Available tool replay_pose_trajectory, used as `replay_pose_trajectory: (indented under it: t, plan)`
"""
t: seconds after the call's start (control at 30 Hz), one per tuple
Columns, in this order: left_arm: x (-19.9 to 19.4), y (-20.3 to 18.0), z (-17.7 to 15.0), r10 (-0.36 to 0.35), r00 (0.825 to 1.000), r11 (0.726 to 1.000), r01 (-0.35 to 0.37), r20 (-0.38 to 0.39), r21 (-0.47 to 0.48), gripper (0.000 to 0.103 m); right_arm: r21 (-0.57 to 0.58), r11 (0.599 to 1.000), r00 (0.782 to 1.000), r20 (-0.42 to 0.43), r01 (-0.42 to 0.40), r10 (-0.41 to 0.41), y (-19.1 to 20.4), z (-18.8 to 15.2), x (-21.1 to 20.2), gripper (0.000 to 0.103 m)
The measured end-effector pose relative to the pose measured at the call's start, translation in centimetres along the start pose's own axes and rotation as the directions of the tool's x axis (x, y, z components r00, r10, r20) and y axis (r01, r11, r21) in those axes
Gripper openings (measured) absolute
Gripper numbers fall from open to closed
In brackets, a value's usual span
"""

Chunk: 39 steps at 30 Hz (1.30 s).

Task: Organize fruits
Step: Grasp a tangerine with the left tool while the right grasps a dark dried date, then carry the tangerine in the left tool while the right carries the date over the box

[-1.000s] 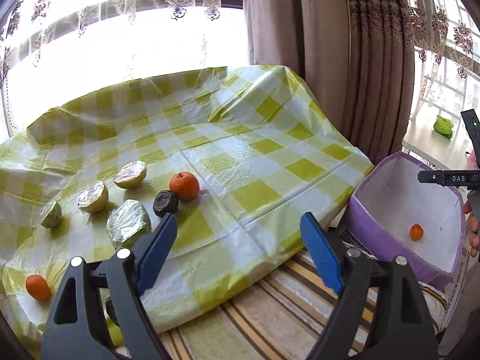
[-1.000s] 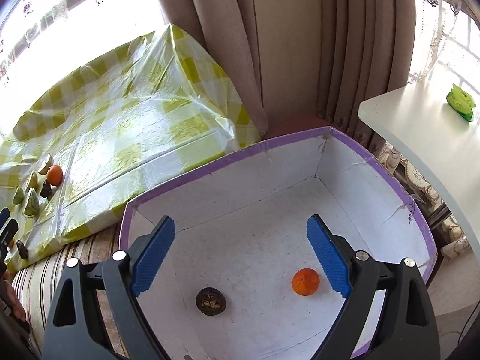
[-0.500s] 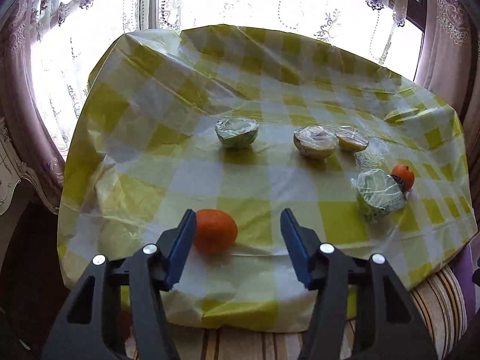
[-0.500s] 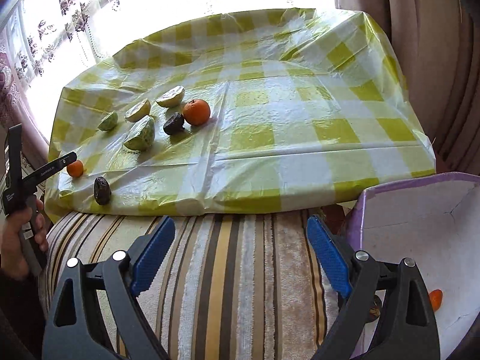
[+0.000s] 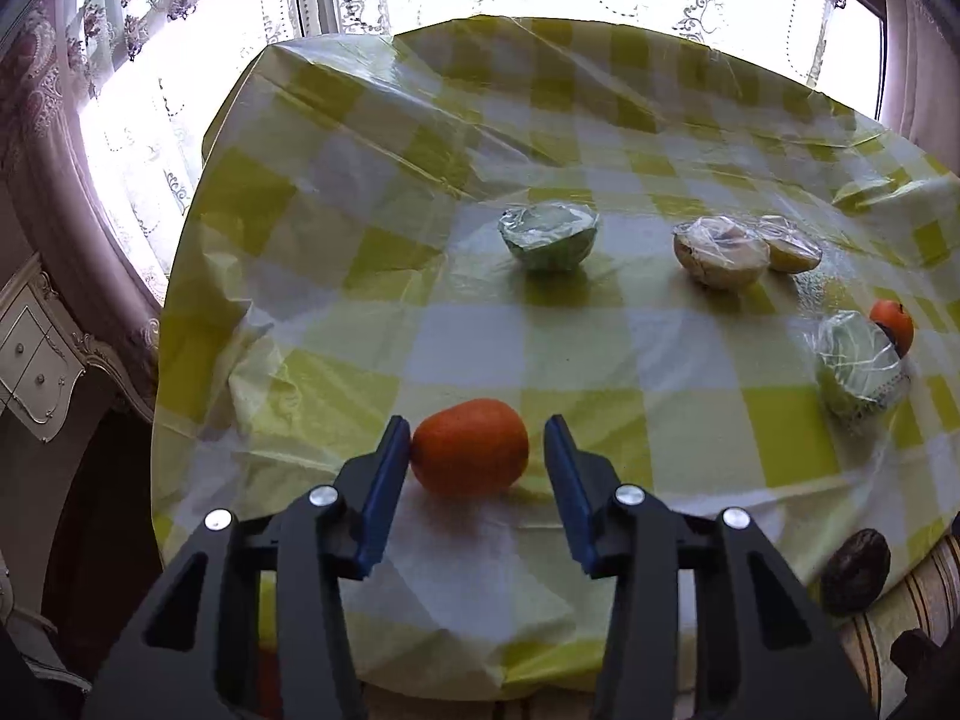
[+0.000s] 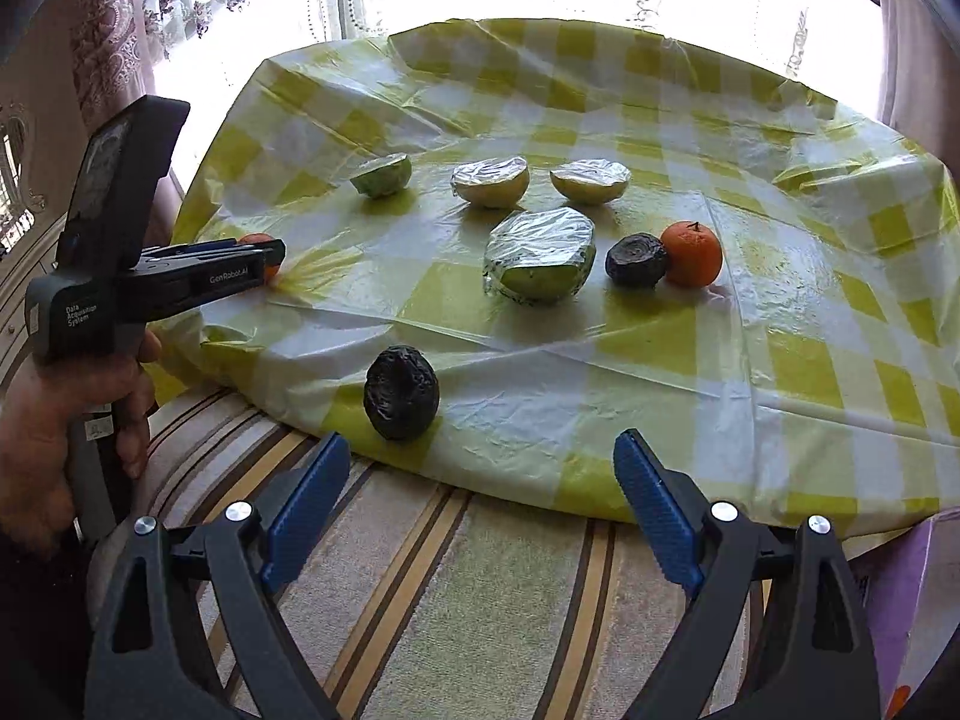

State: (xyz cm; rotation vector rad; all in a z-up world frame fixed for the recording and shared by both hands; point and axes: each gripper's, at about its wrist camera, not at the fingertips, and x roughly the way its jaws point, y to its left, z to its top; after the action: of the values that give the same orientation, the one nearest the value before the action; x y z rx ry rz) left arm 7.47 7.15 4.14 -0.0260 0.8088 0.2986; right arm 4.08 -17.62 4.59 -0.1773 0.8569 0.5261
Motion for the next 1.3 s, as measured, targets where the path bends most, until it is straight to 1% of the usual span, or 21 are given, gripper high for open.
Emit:
replay_pose_trajectory:
  t: [0.13,0.27,0.37,0.43,0.47,0.53,0.57,0.63,0.77,0.97,1.3]
  plan:
    - [0.6,0.7,-0.2,-0.022,1.0,0.999,0.022,-0.008,-0.026,0.042,-0.033,0.999,1.0,0.005,0.005,-0.005,1.4,0.7,1.3,0.087]
    - [0.4,0.4,-0.3,-0.018,1.0,1.0,0.018,0.002,-0.015,0.041,-0.046,0.999,1.0,-0.001,0.018,-0.018,2.0,1.5,2.5,0.086]
    - [0.1,0.3,-0.4,-0.036,0.999,0.999,0.036,0.008,-0.011,0.04,-0.052,0.999,1.0,-0.018,0.016,-0.017,2.5,1.7,3.5,0.076]
    - [-0.3,0.2,-0.5,-0.05,0.998,0.999,0.051,0.022,-0.012,0.04,-0.047,0.999,0.999,-0.038,0.004,-0.006,2.5,1.7,4.3,0.063]
    - [-0.5,0.1,-0.5,-0.056,0.998,0.998,0.056,0.03,-0.01,0.04,-0.042,0.999,0.999,-0.047,-0.006,0.004,2.4,1.5,4.5,0.058]
    - [-0.9,-0.1,-0.5,-0.063,0.997,0.998,0.063,0.039,-0.005,0.04,-0.029,0.999,0.999,-0.035,-0.014,0.013,2.1,1.3,4.4,0.049]
    - [-1.0,-0.3,-0.6,-0.066,0.997,0.998,0.066,0.042,-0.002,0.04,-0.025,0.999,0.999,-0.031,-0.02,0.019,2.0,1.3,4.3,0.046]
    - [-1.3,-0.6,-0.7,-0.07,0.997,0.998,0.07,0.046,0.004,0.04,-0.022,0.999,0.999,-0.023,-0.032,0.031,1.9,1.2,4.2,0.034]
    - [-2.0,-1.1,-0.9,-0.091,0.995,0.996,0.09,0.052,0.011,0.04,-0.024,0.999,1.0,-0.009,-0.026,0.026,1.9,0.9,3.9,0.034]
    - [-3.3,-2.5,-1.4,-0.123,0.99,0.992,0.121,0.064,0.032,0.04,0.008,1.0,0.999,0.022,-0.028,0.028,1.1,0.5,2.7,0.034]
    - [-5.4,-6.6,-2.6,-0.184,0.981,0.978,0.177,0.059,0.111,0.04,0.072,0.997,0.999,0.041,-0.007,0.004,-1.6,-0.5,0.6,0.034]
